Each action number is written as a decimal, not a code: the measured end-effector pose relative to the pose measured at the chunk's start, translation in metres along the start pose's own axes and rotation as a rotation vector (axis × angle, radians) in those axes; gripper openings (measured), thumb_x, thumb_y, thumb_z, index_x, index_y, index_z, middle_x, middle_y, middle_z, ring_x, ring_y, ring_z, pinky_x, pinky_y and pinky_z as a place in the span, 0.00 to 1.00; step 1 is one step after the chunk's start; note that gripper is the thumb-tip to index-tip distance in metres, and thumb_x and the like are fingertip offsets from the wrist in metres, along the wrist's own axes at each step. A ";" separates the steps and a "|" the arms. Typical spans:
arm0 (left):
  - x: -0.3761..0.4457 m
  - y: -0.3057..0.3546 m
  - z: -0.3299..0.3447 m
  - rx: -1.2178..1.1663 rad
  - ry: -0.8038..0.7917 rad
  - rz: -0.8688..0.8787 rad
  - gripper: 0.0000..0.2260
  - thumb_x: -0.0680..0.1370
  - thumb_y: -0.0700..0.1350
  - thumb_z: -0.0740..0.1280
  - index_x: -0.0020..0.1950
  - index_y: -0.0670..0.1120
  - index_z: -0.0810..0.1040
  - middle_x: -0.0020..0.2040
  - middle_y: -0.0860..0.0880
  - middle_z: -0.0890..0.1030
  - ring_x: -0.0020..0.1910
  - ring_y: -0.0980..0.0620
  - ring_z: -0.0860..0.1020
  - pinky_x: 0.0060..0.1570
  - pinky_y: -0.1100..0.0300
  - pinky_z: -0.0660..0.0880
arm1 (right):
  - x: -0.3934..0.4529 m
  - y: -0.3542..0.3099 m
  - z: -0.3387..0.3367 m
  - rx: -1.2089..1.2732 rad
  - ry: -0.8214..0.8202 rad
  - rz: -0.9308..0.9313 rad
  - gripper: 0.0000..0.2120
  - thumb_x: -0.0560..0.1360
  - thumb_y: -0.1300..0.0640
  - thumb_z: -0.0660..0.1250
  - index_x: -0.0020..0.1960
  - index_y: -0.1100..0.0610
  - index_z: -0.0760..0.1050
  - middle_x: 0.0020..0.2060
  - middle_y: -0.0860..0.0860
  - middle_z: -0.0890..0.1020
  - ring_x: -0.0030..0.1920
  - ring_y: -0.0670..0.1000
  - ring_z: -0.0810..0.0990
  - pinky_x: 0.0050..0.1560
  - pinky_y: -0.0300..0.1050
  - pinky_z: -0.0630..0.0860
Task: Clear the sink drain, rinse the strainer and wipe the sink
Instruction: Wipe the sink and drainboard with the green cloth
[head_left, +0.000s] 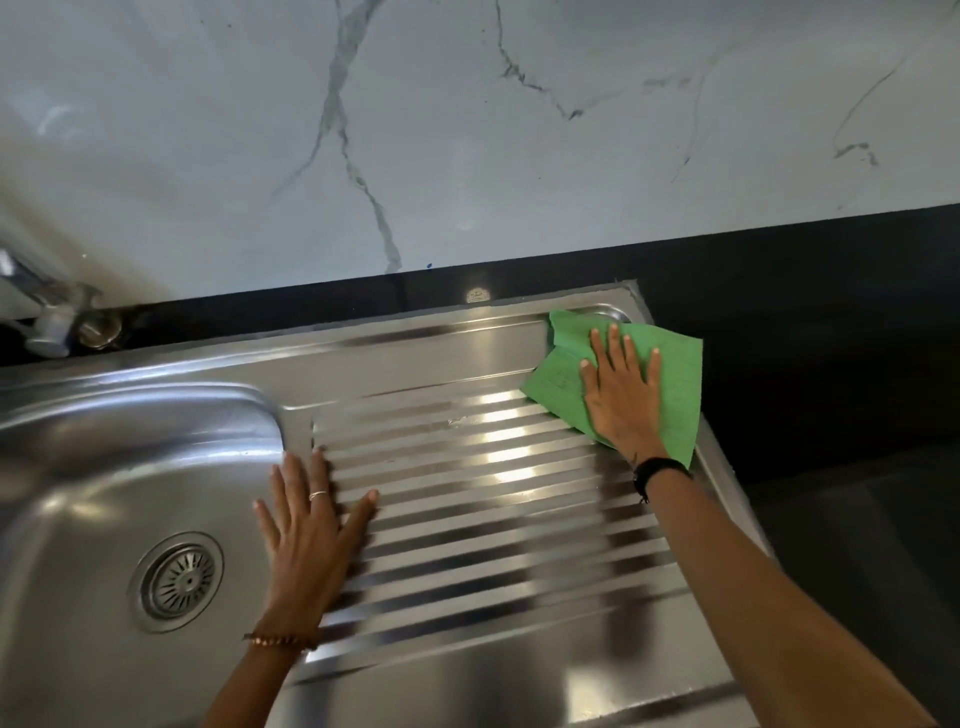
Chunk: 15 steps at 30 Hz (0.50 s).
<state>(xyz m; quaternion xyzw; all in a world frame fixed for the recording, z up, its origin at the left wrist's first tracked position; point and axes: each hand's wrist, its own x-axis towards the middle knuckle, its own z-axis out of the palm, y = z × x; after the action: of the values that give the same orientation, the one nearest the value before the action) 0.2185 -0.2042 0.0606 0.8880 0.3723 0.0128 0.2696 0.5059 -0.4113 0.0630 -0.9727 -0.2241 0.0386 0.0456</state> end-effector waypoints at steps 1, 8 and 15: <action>-0.002 -0.002 0.000 -0.066 0.010 -0.038 0.45 0.66 0.73 0.46 0.76 0.51 0.41 0.78 0.45 0.40 0.76 0.49 0.39 0.74 0.47 0.40 | -0.005 -0.003 0.001 0.005 -0.012 0.011 0.25 0.82 0.48 0.42 0.77 0.54 0.44 0.77 0.54 0.49 0.77 0.55 0.48 0.75 0.59 0.41; -0.005 -0.002 -0.005 -0.517 0.035 -0.055 0.42 0.67 0.70 0.55 0.75 0.56 0.42 0.78 0.51 0.46 0.76 0.48 0.52 0.73 0.42 0.55 | -0.038 -0.087 0.015 0.034 -0.015 -0.079 0.26 0.81 0.47 0.41 0.77 0.55 0.45 0.77 0.56 0.49 0.77 0.57 0.49 0.75 0.58 0.44; -0.004 -0.009 -0.010 -0.833 0.109 -0.105 0.32 0.72 0.64 0.60 0.69 0.71 0.43 0.78 0.56 0.49 0.76 0.56 0.51 0.75 0.45 0.53 | -0.060 -0.223 0.029 0.091 -0.080 -0.430 0.26 0.81 0.47 0.40 0.77 0.54 0.44 0.77 0.54 0.46 0.77 0.57 0.43 0.75 0.58 0.38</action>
<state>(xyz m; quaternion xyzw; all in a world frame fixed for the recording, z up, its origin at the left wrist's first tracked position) 0.2077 -0.1971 0.0652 0.6810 0.3937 0.1955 0.5856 0.3528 -0.2363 0.0615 -0.8972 -0.4259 0.0766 0.0878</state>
